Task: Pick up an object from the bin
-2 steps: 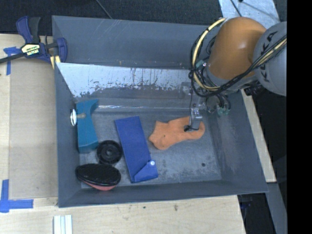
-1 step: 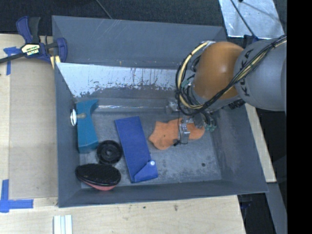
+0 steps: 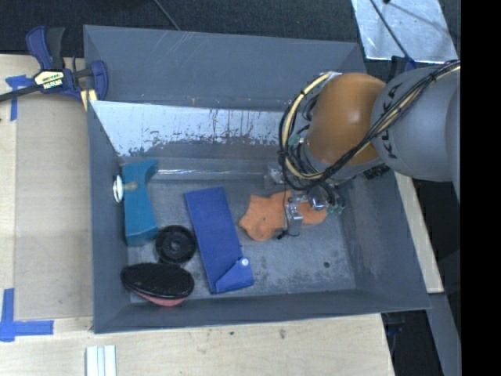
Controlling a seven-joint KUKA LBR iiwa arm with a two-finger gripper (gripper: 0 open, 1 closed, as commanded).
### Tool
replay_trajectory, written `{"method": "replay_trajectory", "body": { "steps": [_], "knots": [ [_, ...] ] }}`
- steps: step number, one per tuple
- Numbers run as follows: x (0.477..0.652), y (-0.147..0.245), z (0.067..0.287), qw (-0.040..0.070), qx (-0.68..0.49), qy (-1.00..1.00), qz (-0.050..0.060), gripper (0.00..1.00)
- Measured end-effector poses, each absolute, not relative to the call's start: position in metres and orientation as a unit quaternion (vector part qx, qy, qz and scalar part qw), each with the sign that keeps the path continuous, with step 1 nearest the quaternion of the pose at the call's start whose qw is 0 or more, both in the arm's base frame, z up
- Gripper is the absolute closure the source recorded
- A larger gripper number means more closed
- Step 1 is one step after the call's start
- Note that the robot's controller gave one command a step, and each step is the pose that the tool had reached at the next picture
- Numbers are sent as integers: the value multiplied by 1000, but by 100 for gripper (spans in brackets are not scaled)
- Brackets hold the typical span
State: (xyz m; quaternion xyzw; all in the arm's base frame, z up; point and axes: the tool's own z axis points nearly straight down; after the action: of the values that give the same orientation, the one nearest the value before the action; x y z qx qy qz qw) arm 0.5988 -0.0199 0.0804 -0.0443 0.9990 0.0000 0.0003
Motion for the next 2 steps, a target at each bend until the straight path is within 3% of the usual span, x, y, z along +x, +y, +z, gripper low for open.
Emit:
{"method": "replay_trajectory", "body": {
  "steps": [1, 2],
  "knots": [
    [598, -24, 105, 3, -99, 995, 0, 0],
    [597, -26, 71, 1, -107, 994, 0, 0]
  ]
}}
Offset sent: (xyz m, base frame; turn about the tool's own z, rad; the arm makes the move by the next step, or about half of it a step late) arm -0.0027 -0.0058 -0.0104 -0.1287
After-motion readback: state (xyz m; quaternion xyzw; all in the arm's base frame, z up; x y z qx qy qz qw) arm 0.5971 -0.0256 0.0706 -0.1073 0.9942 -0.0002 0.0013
